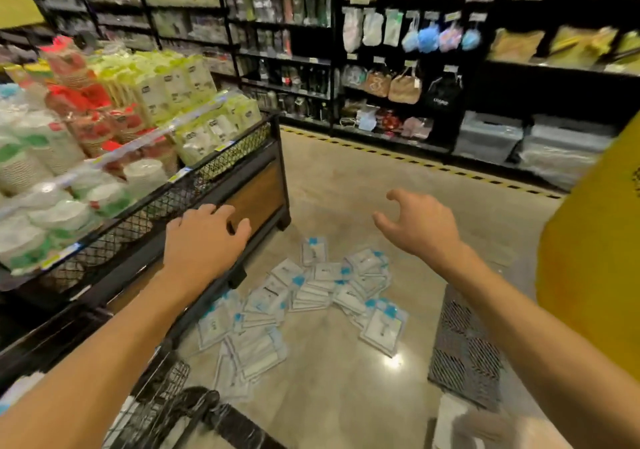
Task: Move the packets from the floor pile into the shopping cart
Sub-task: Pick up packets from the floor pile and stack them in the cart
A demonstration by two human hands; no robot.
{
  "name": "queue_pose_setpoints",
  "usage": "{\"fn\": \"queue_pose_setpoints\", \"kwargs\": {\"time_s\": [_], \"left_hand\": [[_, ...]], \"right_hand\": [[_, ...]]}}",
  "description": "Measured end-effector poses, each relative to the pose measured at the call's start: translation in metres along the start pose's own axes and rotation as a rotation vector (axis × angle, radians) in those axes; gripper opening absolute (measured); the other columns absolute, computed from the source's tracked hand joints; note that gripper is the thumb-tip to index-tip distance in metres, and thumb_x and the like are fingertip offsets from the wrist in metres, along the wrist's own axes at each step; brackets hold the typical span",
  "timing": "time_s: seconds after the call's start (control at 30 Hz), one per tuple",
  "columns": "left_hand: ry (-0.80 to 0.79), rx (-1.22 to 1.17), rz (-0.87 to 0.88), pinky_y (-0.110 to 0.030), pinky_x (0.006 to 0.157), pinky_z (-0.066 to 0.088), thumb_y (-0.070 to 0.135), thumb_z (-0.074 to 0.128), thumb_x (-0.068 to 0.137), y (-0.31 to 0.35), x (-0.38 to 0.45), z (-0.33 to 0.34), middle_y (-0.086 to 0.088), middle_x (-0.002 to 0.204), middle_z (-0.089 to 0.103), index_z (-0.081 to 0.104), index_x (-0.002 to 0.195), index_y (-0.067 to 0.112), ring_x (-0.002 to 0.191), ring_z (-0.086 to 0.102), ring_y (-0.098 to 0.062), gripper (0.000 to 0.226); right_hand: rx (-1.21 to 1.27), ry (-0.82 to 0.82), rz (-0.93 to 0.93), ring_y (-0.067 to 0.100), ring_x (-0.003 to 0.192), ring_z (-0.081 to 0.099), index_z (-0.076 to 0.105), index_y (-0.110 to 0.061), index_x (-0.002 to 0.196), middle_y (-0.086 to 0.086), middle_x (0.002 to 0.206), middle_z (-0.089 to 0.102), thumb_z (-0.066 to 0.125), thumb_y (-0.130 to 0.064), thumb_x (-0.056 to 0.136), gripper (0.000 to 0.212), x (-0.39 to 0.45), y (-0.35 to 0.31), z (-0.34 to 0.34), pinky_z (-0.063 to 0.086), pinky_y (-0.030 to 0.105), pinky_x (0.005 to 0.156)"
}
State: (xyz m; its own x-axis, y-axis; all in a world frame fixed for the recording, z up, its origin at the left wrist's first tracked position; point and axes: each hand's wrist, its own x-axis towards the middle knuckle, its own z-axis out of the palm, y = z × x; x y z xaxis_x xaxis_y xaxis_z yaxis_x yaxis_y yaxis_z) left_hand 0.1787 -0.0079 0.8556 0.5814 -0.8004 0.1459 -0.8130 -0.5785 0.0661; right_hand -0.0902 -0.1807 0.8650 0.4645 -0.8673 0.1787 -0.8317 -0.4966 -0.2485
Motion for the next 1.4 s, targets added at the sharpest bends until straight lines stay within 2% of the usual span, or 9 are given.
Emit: {"fn": "queue_pose_setpoints", "kwargs": {"time_s": [0.27, 0.37, 0.73, 0.87, 0.97, 1.07, 1.2, 1.3, 1.4], "left_hand": [[-0.035, 0.014, 0.070, -0.047, 0.097, 0.047, 0.057, 0.042, 0.098, 0.053, 0.067, 0.055, -0.003, 0.133, 0.063, 0.062, 0.132, 0.028, 0.117, 0.060, -0.030, 0.050], [-0.071, 0.016, 0.114, -0.048, 0.100, 0.046, 0.057, 0.043, 0.098, 0.064, 0.103, 0.085, -0.003, 0.136, 0.062, 0.060, 0.137, 0.027, 0.121, 0.059, -0.030, 0.052], [-0.159, -0.070, 0.309, -0.050, 0.100, 0.045, 0.053, 0.047, 0.098, 0.118, 0.266, 0.178, -0.010, 0.135, 0.062, 0.059, 0.137, 0.021, 0.121, 0.058, -0.034, 0.052], [-0.204, -0.098, 0.396, -0.049, 0.095, 0.050, 0.056, 0.039, 0.093, 0.146, 0.303, 0.214, -0.011, 0.130, 0.066, 0.061, 0.136, 0.019, 0.116, 0.061, -0.036, 0.060], [-0.266, -0.095, 0.439, -0.049, 0.098, 0.048, 0.050, 0.047, 0.096, 0.171, 0.324, 0.243, -0.012, 0.135, 0.063, 0.057, 0.140, 0.018, 0.119, 0.060, -0.035, 0.056], [-0.294, -0.088, 0.467, -0.049, 0.094, 0.050, 0.049, 0.046, 0.097, 0.191, 0.340, 0.272, -0.013, 0.130, 0.065, 0.055, 0.142, 0.017, 0.113, 0.062, -0.036, 0.056], [-0.380, -0.031, 0.434, -0.052, 0.098, 0.049, 0.049, 0.046, 0.099, 0.213, 0.357, 0.310, -0.014, 0.140, 0.059, 0.050, 0.147, 0.018, 0.122, 0.059, -0.035, 0.057], [-0.395, 0.000, 0.448, -0.051, 0.095, 0.049, 0.048, 0.047, 0.099, 0.227, 0.372, 0.342, -0.012, 0.137, 0.060, 0.049, 0.147, 0.019, 0.117, 0.059, -0.034, 0.056], [-0.448, 0.041, 0.436, -0.053, 0.102, 0.044, 0.050, 0.044, 0.100, 0.246, 0.393, 0.384, -0.010, 0.144, 0.055, 0.043, 0.150, 0.023, 0.124, 0.056, -0.033, 0.057]], "right_hand": [[0.013, -0.064, 0.132, 0.032, 0.114, 0.065, 0.057, -0.021, 0.141, 0.008, 0.129, 0.070, 0.057, -0.056, 0.095, 0.058, 0.049, 0.072, 0.040, 0.055, 0.047, 0.092], [-0.012, -0.101, 0.190, 0.034, 0.116, 0.064, 0.054, -0.022, 0.142, 0.007, 0.131, 0.068, 0.056, -0.058, 0.094, 0.060, 0.067, 0.086, 0.064, 0.055, 0.047, 0.092], [-0.115, -0.099, 0.457, 0.036, 0.115, 0.064, 0.052, -0.022, 0.144, 0.009, 0.132, 0.067, 0.058, -0.058, 0.092, 0.064, 0.139, 0.126, 0.109, 0.057, 0.044, 0.082], [-0.115, -0.123, 0.533, 0.035, 0.112, 0.065, 0.053, -0.020, 0.142, 0.008, 0.128, 0.069, 0.060, -0.056, 0.094, 0.061, 0.154, 0.142, 0.127, 0.056, 0.044, 0.082], [-0.108, -0.155, 0.588, 0.036, 0.112, 0.065, 0.054, -0.019, 0.138, 0.010, 0.129, 0.068, 0.060, -0.054, 0.094, 0.057, 0.164, 0.162, 0.145, 0.055, 0.044, 0.081], [-0.104, -0.186, 0.618, 0.035, 0.118, 0.063, 0.048, -0.020, 0.148, 0.008, 0.137, 0.064, 0.059, -0.055, 0.095, 0.064, 0.174, 0.186, 0.167, 0.054, 0.044, 0.085], [-0.055, -0.237, 0.626, 0.034, 0.122, 0.060, 0.045, -0.019, 0.150, 0.008, 0.143, 0.060, 0.059, -0.054, 0.095, 0.067, 0.197, 0.228, 0.206, 0.053, 0.047, 0.090], [-0.019, -0.266, 0.636, 0.032, 0.130, 0.054, 0.041, -0.018, 0.154, 0.007, 0.151, 0.054, 0.059, -0.052, 0.096, 0.070, 0.214, 0.256, 0.237, 0.049, 0.048, 0.098], [-0.012, -0.294, 0.648, 0.033, 0.130, 0.055, 0.042, -0.016, 0.154, 0.008, 0.152, 0.052, 0.061, -0.052, 0.094, 0.072, 0.232, 0.287, 0.277, 0.050, 0.049, 0.098]]}}
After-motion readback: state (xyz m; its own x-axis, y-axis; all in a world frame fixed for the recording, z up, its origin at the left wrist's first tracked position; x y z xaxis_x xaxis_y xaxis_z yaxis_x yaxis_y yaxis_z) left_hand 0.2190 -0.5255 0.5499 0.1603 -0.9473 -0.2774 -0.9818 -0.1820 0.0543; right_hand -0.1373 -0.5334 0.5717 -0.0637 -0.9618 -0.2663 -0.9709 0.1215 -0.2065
